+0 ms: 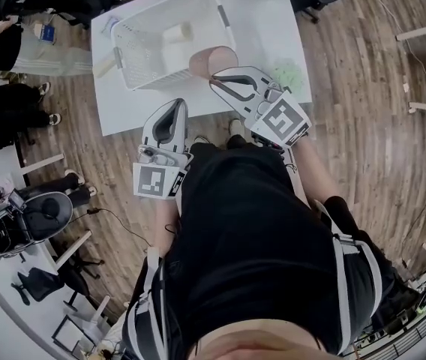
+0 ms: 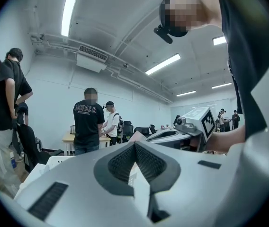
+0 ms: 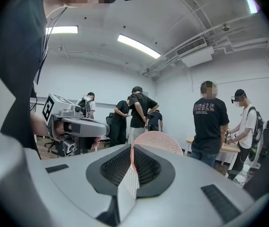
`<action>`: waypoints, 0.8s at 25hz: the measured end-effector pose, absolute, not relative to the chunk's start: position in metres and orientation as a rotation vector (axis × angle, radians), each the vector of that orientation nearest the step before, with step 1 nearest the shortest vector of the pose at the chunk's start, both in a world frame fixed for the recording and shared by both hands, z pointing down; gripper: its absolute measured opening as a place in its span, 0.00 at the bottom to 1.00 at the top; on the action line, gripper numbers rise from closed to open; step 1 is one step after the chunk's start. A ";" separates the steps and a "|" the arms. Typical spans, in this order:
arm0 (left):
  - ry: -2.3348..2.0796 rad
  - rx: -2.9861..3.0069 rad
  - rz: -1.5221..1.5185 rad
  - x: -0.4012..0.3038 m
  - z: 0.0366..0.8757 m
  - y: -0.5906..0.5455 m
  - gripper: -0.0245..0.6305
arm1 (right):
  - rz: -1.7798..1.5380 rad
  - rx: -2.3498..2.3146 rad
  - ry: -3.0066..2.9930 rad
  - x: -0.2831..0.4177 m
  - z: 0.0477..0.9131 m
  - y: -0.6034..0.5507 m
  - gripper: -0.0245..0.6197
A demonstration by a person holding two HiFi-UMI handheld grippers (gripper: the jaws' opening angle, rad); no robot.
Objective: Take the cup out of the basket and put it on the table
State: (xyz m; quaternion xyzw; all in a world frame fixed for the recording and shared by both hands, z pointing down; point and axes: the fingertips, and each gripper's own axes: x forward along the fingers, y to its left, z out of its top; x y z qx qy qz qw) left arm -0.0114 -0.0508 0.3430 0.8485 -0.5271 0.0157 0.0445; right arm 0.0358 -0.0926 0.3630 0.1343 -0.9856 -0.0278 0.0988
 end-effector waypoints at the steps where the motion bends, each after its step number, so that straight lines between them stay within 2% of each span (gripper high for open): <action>1: -1.613 2.597 0.047 -0.013 0.341 -0.051 0.07 | -0.084 0.404 -2.918 0.035 0.361 -0.094 0.09; 9: -1.599 2.639 0.041 -0.024 0.329 -0.042 0.07 | -0.087 0.457 -2.914 0.025 0.355 -0.090 0.09; 20: -1.563 2.637 0.018 -0.078 0.330 0.019 0.07 | -0.081 0.517 -2.868 -0.018 0.354 -0.035 0.09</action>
